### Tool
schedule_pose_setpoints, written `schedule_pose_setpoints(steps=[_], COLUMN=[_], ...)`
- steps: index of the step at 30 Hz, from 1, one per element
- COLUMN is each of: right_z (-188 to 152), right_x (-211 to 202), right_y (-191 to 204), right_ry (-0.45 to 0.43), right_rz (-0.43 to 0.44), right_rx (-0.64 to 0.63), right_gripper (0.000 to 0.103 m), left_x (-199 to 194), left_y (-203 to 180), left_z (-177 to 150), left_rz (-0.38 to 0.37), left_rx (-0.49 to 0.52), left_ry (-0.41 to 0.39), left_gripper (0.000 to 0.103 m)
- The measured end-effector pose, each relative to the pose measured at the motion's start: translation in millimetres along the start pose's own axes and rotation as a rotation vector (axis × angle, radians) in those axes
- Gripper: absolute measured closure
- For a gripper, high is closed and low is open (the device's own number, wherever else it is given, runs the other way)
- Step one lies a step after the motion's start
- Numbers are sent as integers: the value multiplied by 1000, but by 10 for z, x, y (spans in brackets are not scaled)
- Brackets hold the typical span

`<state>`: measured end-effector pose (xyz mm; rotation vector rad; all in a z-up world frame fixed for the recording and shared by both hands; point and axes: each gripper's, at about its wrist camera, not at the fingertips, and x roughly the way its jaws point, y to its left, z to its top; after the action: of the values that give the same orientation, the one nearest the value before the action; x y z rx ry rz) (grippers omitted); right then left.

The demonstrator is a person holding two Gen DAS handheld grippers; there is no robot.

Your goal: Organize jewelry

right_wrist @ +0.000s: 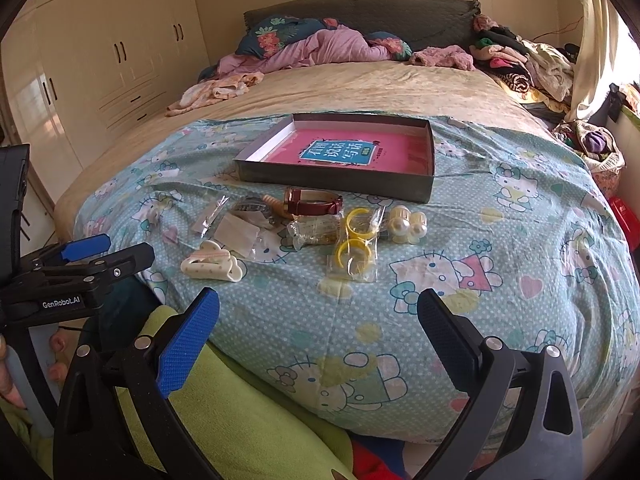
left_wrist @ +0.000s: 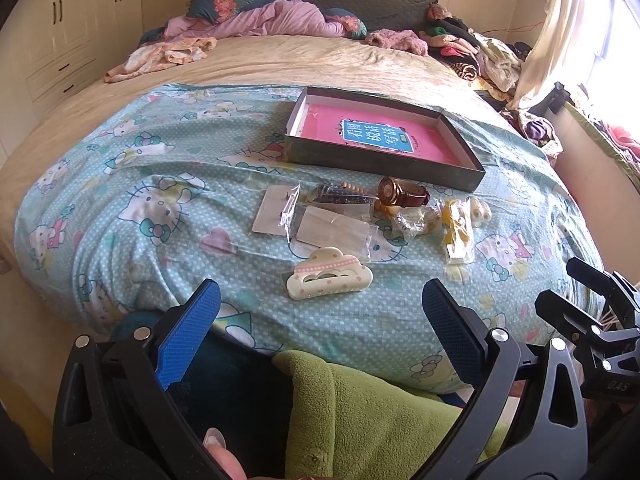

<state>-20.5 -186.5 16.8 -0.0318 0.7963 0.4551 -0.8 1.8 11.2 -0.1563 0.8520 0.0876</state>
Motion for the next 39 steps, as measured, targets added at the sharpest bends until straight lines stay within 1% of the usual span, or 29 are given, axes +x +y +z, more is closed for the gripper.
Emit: schedule_pose_setpoints(steps=[7, 10, 15, 19, 23, 25, 31, 34, 39], right_z=[73, 129, 209, 253, 286, 292, 288, 265, 231], right_x=[61, 110, 239, 362, 494, 551, 719, 799, 920], right_y=[-10, -27, -40, -80, -130, -158, -235, -289, -378], right_ry=[-7, -8, -2, 6, 13, 20, 41, 54, 74], right_rz=[21, 28, 32, 27, 18, 15, 0, -5, -6], right_rx=[3, 12, 10, 9, 11, 13, 17, 27, 45], right_gripper=[4, 4, 4, 4, 4, 4, 4, 4, 4], left_x=[90, 157, 295, 370, 448, 499, 714, 856, 1116], left_y=[81, 174, 412, 526, 525, 500, 322, 195, 87], left_z=[-20, -18, -39, -65, -87, -95, -91, -91, -95], left_rz=[19, 35, 84, 99, 76, 52, -49, -87, -71], left_rx=[-13, -30, -78, -99, -99, -93, -62, -36, -19], left_ry=[7, 17, 42, 54, 77, 94, 145, 175, 224], left_gripper=[9, 9, 9, 9, 9, 9, 9, 9, 9])
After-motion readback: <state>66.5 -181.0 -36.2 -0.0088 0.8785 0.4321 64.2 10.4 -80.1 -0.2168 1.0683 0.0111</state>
